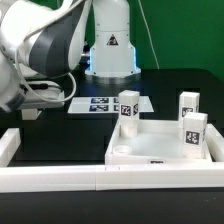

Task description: Assemble square table

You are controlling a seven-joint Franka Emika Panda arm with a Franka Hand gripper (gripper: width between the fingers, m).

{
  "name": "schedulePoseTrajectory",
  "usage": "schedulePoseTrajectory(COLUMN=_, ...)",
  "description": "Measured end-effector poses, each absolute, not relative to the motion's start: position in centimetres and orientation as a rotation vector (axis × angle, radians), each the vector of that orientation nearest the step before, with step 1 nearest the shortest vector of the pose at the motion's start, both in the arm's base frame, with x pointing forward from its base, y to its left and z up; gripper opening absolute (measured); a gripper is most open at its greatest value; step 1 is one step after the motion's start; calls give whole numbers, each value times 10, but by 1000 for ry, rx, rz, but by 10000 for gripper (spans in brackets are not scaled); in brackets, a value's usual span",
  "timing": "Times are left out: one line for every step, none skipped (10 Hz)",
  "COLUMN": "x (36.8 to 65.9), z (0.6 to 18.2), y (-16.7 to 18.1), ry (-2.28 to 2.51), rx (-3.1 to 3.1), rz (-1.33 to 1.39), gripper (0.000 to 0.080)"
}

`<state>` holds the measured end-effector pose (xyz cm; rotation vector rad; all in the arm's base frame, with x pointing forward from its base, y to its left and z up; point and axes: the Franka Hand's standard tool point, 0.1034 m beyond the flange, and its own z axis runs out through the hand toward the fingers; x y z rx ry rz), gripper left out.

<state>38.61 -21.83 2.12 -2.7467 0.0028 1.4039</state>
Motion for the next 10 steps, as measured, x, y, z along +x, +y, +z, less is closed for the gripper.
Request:
schedulePoseTrajectory(x=389, z=21, y=-218, ry=-2, rx=-2754, rz=1396, gripper=649)
schedulePoseTrajectory(x=388, z=21, y=-219, ry=0, rx=-2752, rz=1398, gripper=649)
schedulePoseTrajectory(x=388, z=21, y=-219, ry=1, rx=-2752, rz=1398, gripper=649)
schedulePoseTrajectory(x=387, z=20, y=-219, ry=3, rx=-2751, rz=1398, gripper=649)
schedulePoseTrajectory(x=373, z=14, y=-216, ry=12, rx=-2746, rz=1407, gripper=649)
schedulePoseTrajectory(x=355, z=8, y=-212, ry=11, rx=-2737, rz=1413, gripper=649)
schedulePoseTrajectory(x=355, z=9, y=-212, ry=15, rx=-2732, rz=1417, gripper=649)
schedulePoseTrajectory(x=356, z=9, y=-212, ry=14, rx=-2735, rz=1415, gripper=626)
schedulePoseTrajectory(x=356, z=8, y=-212, ry=15, rx=-2734, rz=1417, gripper=626)
schedulePoseTrajectory(x=356, z=8, y=-213, ry=15, rx=-2733, rz=1417, gripper=456)
